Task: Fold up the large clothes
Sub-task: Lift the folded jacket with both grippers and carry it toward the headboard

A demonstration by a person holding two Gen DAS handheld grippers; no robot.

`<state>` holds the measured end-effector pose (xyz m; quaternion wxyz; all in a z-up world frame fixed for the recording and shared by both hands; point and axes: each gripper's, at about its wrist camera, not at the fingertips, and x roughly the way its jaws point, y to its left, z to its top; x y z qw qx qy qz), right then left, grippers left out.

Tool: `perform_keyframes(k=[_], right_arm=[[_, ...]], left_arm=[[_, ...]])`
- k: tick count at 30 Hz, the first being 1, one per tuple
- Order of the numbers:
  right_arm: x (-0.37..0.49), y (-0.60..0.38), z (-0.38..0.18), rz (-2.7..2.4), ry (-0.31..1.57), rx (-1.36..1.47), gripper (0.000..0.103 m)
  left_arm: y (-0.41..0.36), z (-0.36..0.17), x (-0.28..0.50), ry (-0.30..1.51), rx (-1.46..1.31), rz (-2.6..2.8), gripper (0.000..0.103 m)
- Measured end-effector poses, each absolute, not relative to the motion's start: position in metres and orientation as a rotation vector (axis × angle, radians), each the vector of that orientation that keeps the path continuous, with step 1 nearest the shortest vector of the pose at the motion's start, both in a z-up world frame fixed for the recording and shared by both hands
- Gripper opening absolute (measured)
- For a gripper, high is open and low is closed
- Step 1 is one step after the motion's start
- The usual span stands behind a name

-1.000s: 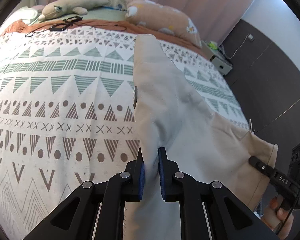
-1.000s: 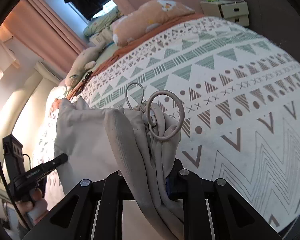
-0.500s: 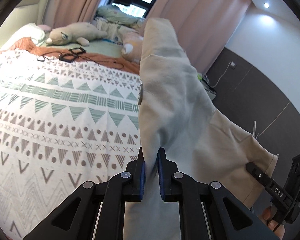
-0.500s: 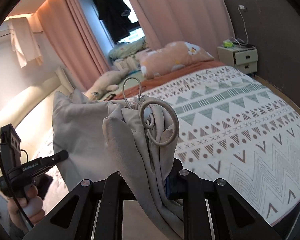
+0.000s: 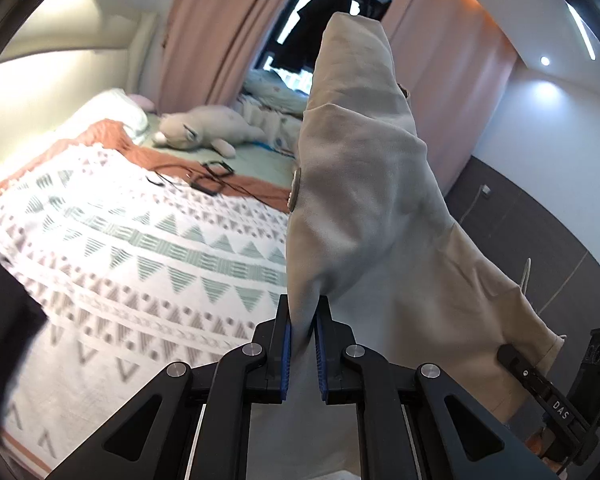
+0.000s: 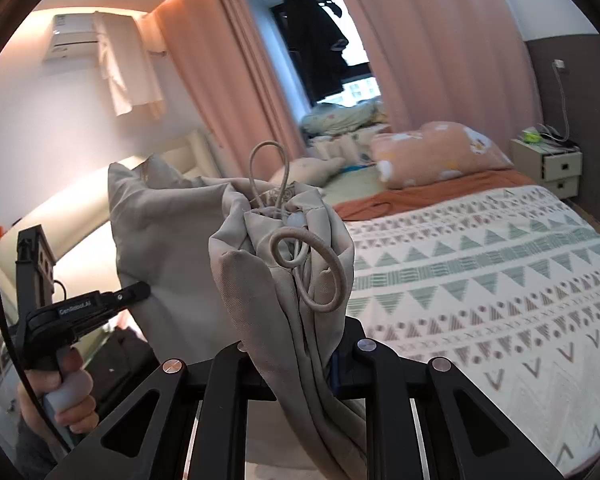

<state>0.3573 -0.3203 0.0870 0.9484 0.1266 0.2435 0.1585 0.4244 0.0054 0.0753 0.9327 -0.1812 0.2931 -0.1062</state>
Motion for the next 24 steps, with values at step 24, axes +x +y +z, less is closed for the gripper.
perform_keyframes(k=[24], right_arm=[[0.327,0.006,0.144,0.783,0.491,0.08,0.017]], left_arm=[[0.294,0.161,0.327,0.433,-0.444,0.185,0.009]])
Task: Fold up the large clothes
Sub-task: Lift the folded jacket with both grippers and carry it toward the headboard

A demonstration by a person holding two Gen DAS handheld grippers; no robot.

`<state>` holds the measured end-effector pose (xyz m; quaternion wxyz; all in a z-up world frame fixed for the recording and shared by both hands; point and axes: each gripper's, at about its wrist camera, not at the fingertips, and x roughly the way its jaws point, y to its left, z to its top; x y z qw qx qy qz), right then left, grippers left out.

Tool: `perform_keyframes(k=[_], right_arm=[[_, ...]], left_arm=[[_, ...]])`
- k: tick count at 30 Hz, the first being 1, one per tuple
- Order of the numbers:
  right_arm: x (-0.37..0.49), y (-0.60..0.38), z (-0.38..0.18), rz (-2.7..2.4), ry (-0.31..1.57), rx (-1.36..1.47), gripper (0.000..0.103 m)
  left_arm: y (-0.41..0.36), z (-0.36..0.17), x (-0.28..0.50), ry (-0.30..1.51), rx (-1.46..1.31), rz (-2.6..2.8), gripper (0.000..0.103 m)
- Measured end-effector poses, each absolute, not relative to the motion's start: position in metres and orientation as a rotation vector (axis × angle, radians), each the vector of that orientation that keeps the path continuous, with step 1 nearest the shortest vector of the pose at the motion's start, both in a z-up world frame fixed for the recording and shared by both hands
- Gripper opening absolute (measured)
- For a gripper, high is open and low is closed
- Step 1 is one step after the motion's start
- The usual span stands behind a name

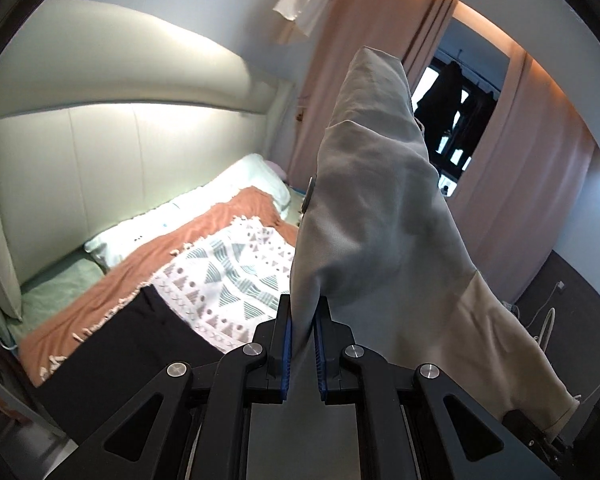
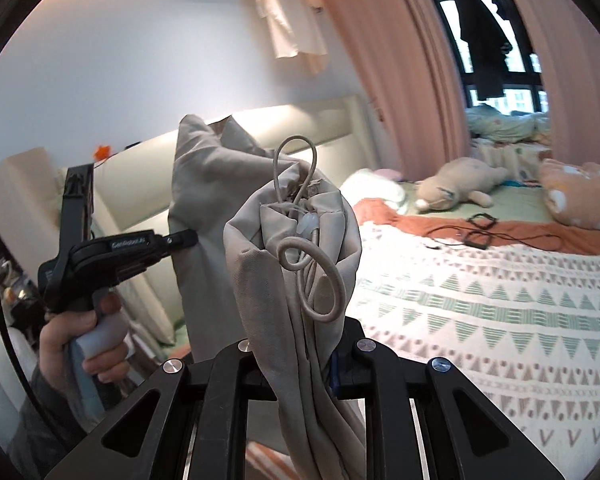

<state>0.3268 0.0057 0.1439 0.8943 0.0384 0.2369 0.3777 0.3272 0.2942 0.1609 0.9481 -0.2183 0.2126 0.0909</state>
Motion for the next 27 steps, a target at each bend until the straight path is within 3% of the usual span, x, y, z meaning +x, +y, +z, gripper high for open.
perform_keyframes(k=[16,27], right_arm=[[0.258,0.209,0.135,1.206,0.64,0.04,0.017],[0.314,0.261,0.07,1.278,0.804,0.055,0.017]], left_arm=[[0.44,0.17,0.261,0.437,-0.426,0.534,0.009],[0.477,0.12,0.302,0.513,-0.467,0.586,0.004]])
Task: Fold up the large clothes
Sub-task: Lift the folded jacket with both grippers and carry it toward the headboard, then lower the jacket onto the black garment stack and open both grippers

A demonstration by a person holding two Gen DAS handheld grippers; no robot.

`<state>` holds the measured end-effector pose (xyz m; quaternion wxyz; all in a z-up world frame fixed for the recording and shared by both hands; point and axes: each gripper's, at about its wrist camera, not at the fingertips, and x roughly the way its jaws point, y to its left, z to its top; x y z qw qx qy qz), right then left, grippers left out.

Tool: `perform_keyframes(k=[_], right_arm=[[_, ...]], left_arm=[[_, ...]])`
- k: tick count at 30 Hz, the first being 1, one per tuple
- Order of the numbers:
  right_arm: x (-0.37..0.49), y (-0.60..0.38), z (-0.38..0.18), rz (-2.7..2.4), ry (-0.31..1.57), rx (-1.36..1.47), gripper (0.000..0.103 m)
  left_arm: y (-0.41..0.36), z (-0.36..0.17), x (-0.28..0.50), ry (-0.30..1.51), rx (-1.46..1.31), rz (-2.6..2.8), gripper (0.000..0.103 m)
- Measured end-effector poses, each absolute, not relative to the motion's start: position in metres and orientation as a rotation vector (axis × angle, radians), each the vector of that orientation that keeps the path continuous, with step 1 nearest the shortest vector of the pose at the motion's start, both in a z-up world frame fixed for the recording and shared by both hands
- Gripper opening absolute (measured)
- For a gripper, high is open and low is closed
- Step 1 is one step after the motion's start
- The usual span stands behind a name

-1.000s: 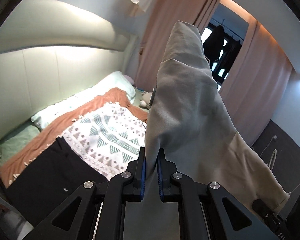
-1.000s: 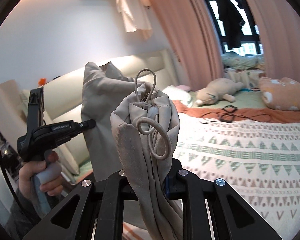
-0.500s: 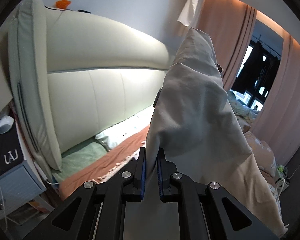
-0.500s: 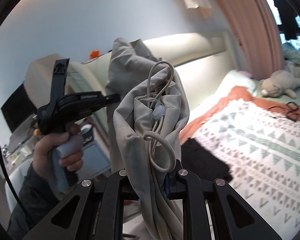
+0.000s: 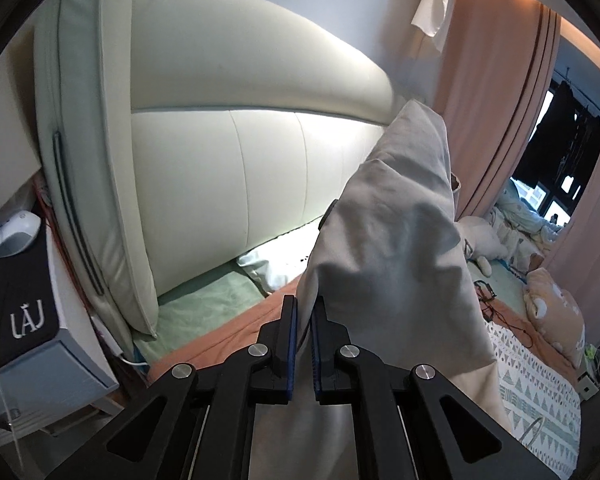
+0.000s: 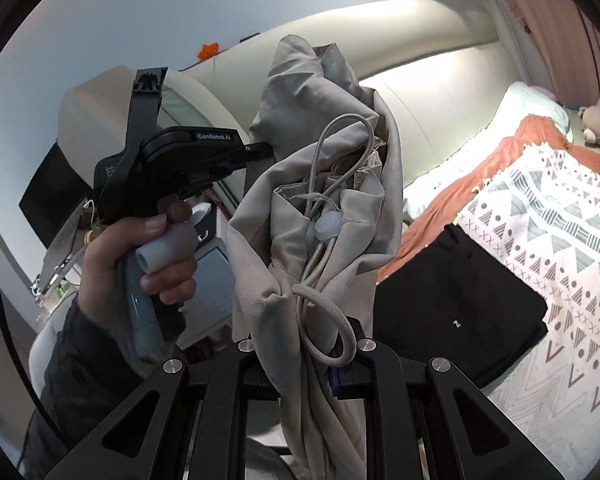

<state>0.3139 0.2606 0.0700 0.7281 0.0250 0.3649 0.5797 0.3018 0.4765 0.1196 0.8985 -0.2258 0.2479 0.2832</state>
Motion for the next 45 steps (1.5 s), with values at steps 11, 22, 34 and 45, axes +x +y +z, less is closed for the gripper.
perform_keyframes(k=[11,22,34,45], right_arm=[[0.423,0.267,-0.02,1.143,0.961,0.184,0.016],[0.506,0.254,-0.139,0.968,1.175,0.282,0.017],[0.489,0.234,-0.162,0.987,1.268,0.317,0.044],[0.464,0.213,-0.176,1.058,1.299,0.361,0.044]], left_arm=[[0.485,0.048,0.416,0.643,-0.452,0.568,0.0],[0.475,-0.019,0.414,0.773,-0.437,0.603,0.052],[0.426,-0.046,0.294,0.71,-0.533,0.649,0.083],[0.418,-0.083,0.234,0.722,-0.621,0.819,0.083]])
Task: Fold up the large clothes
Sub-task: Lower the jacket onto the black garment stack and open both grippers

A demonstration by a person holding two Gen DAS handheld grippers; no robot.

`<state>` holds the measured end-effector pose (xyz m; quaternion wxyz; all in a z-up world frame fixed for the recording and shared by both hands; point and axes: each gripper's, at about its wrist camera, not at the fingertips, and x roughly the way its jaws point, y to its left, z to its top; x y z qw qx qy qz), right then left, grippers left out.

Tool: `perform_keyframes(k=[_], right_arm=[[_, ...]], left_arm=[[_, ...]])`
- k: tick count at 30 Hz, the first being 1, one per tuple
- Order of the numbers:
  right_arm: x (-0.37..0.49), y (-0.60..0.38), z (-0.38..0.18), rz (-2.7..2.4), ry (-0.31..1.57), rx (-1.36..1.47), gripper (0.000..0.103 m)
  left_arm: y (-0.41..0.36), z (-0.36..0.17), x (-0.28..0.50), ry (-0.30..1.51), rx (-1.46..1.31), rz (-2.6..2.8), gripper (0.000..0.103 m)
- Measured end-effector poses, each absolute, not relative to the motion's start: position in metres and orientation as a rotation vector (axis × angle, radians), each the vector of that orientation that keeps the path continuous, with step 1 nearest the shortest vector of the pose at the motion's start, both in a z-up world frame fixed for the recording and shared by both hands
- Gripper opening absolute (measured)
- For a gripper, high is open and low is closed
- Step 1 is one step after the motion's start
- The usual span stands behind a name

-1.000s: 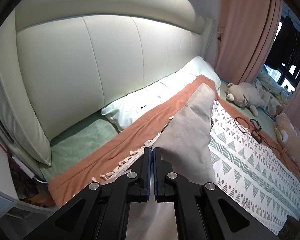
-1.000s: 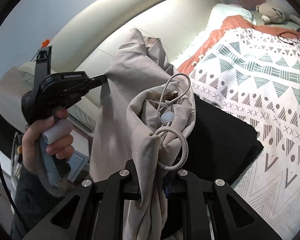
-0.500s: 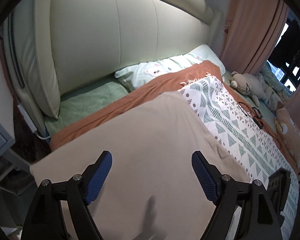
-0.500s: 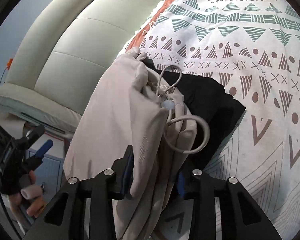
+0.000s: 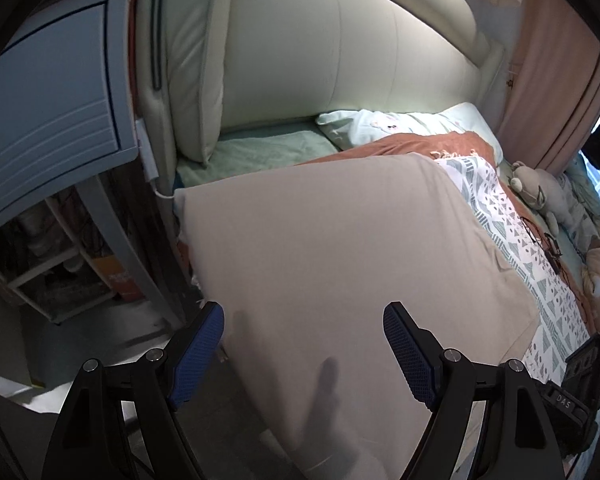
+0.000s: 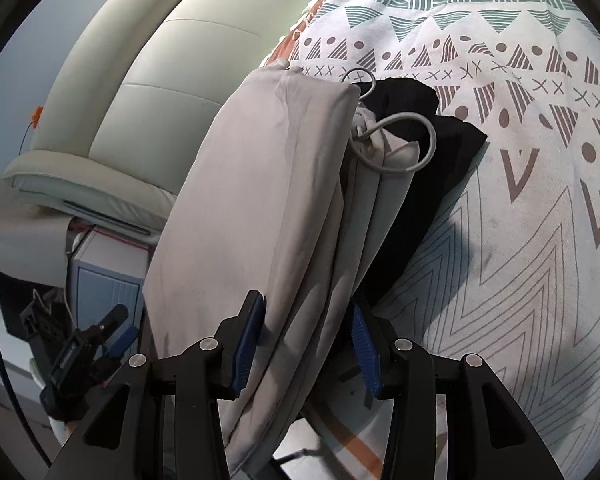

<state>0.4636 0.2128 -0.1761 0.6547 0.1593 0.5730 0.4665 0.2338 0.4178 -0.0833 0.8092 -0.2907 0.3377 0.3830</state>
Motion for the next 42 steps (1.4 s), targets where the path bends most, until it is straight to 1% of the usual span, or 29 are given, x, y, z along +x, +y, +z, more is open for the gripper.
perform_keyframes(k=[1,4,7,15,18,20,22,23,28,30,36,38,40,42], right_arm=[[0.46,0.212,-0.176,1.062,1.292,0.351,0.033],[0.455,0.213,-0.17,1.07,1.243,0.316,0.018],[0.461,0.219,-0.163,1.054,1.236,0.32,0.013],[0.482,0.24,-0.141,1.01,1.211,0.28,0.012],[0.483,0.235,-0.155,0.991,1.25,0.273,0.013],[0.482,0.227,-0.164,0.977,1.254,0.277,0.021],[0.481,0.217,-0.171,0.943,1.256,0.269,0.032],[0.481,0.212,-0.173,0.929,1.256,0.268,0.034],[0.486,0.182,-0.167,0.812,1.233,0.211,0.035],[0.489,0.166,-0.162,0.823,1.226,0.243,0.035],[0.484,0.121,-0.134,0.823,1.165,0.231,0.036],[0.482,0.105,-0.126,0.812,1.146,0.225,0.042],[0.477,0.092,-0.119,0.796,1.124,0.215,0.052],[0.47,0.072,-0.11,0.762,1.09,0.197,0.059]], left_arm=[[0.419,-0.087,0.231,0.726,-0.635,0.836,0.083],[0.423,-0.101,0.224,0.747,-0.668,0.882,0.083],[0.427,-0.116,0.22,0.754,-0.716,0.871,0.083],[0.435,-0.129,0.226,0.751,-0.749,0.856,0.082],[0.43,-0.133,0.226,0.758,-0.74,0.854,0.083],[0.427,-0.135,0.228,0.772,-0.731,0.852,0.082],[0.422,-0.137,0.23,0.784,-0.732,0.842,0.083],[0.419,-0.137,0.231,0.789,-0.732,0.838,0.083],[0.4,-0.132,0.236,0.808,-0.687,0.836,0.083],[0.39,-0.128,0.238,0.81,-0.671,0.83,0.083],[0.356,-0.11,0.243,0.788,-0.605,0.791,0.083],[0.342,-0.102,0.244,0.765,-0.583,0.759,0.083],[0.33,-0.093,0.245,0.748,-0.562,0.73,0.084],[0.318,-0.086,0.245,0.732,-0.545,0.706,0.091]])
